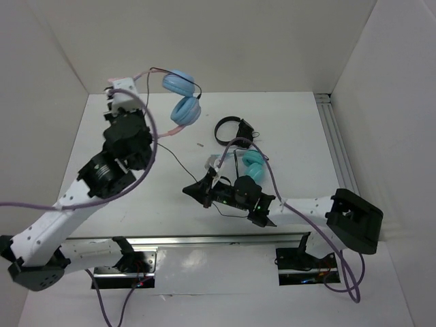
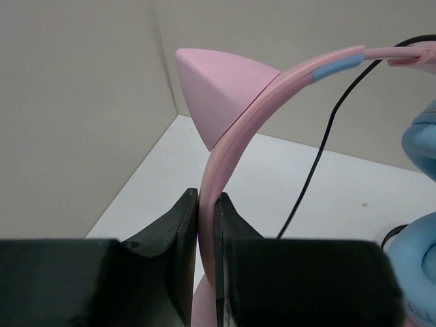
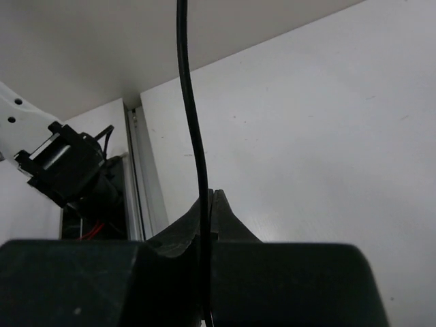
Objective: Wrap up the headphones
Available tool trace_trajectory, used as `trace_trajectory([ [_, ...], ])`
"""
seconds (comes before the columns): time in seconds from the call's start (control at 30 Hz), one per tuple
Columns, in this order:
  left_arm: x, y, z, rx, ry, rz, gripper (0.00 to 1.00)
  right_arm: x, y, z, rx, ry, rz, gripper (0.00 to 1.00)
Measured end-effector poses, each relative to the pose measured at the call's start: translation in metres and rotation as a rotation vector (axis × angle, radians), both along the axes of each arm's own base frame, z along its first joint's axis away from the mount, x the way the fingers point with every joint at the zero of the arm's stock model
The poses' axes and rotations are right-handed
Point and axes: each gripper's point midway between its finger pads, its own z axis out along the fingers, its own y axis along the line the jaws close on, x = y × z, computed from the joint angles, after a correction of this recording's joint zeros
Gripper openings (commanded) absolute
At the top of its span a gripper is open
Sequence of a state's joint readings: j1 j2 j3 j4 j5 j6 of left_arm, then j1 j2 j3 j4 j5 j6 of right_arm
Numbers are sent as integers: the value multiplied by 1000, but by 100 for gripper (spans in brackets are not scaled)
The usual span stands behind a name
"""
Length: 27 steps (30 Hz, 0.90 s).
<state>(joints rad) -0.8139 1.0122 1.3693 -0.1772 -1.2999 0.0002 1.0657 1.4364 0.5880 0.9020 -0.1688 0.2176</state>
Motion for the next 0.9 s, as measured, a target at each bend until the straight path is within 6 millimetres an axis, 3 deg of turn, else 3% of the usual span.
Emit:
trace_trajectory([
  [0.07, 25, -16, -11, 45, 57, -7, 0, 3, -7, 8, -7, -15, -36, 0],
  [0.17, 60, -28, -36, 75, 142, -28, 0, 10, -15, 2, -53, -19, -86, 0],
  [0.27, 83, -6, -66, 71, 230, -3, 0, 14, -24, -6, -115, -23, -128, 0],
  [0.37, 88, 27, -89, 60, 287, 71, 0, 18, -33, -7, -153, -42, -158, 0],
  [0.43, 88, 37, -100, 64, 311, 97, 0, 19, -36, -5, -169, -56, -171, 0],
  [0.73, 114, 18, -159, 48, 435, 55, 0, 31, -36, 28, -204, -134, -199, 0],
  [0.83, 111, 17, -182, 54, 499, 50, 0, 45, -38, 44, -210, -159, -220, 0],
  [0.9, 110, 16, -196, 59, 549, 42, 0, 65, -43, 55, -213, -172, -249, 0],
])
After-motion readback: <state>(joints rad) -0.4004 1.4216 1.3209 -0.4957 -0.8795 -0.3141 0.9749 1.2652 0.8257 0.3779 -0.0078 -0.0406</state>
